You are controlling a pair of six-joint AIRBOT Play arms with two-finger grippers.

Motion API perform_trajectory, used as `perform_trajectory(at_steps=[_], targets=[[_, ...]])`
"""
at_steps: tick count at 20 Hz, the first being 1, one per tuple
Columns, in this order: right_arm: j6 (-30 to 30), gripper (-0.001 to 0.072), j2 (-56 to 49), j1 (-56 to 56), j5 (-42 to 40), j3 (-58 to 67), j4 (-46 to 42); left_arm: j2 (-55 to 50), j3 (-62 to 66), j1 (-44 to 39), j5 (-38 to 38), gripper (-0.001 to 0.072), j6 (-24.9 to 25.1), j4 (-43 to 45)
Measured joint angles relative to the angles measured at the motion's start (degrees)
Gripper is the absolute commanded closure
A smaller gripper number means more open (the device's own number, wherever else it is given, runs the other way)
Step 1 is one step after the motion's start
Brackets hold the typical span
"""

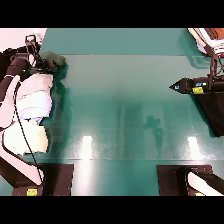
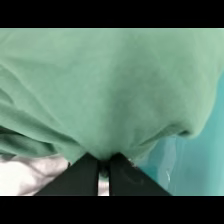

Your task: Fold the shirts.

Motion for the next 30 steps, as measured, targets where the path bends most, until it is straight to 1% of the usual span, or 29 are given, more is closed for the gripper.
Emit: perform_trajectory(at_steps=[4, 9, 12, 14, 16, 18, 20, 21, 22, 23, 26, 30], targets=[[0.0, 0.0695, 0.0, 0.0, -1.07, 2.25, 2.16, 5.2, 8.13, -0.79, -10.29, 0.0682, 2.12, 0.02], [-0.85, 0.0695, 0.0, 0.0, -1.7, 13.11, 3.32, 22.23, 13.75, -6.27, -18.95, 0.0682, 5.84, -0.24], [-1.25, 0.0695, 0.0, 0.0, -1.81, 19.76, 3.43, 31.21, 14.64, -12.41, -28.2, 0.0682, 6.82, -1.25], [-1.44, 0.0696, 0.0, 0.0, -1.6, 23.19, 3.54, 34.42, 14.56, -17.86, -35.65, 0.0682, 7.04, -2.4], [-1.49, 0.0695, 0.02, 0.0, -0.61, 25.53, 3.8, 36.06, 12.44, -23.91, -40.94, 0.0681, 6.93, -3.56], [-1.49, 0.0696, 0.02, 0.0, 0.72, 26.82, 4.13, 36.92, 7.91, -29.73, -42.71, 0.068, 6.62, -5.38], [-1.53, 0.0696, 0.02, 0.0, 2.71, 27.5, 4.31, 37.33, 1.38, -34.67, -41.66, 0.0677, 6.4, -9.38], [-1.53, 0.0696, 0.02, 0.0, 3.82, 27.69, 4.39, 37.48, -2.54, -36.76, -39.8, 0.0476, 6.38, -12.0], [-1.53, 0.0695, 0.02, 0.0, 4.9, 27.85, 4.44, 37.62, -6.4, -38.47, -37.29, 0.0151, 6.27, -14.6], [-1.53, 0.0696, 0.02, 0.0, 5.99, 27.98, 4.48, 37.68, -9.75, -39.8, -34.88, 0.0078, 6.23, -16.68], [-1.53, 0.0696, 0.02, 0.0, 8.72, 28.15, 4.57, 37.79, -17.11, -41.05, -28.76, 0.008, 6.16, -19.3], [-1.53, 0.0696, 0.02, 0.0, 10.62, 28.22, 4.59, 36.89, -20.96, -36.85, -25.44, 0.008, 5.99, -20.0]])
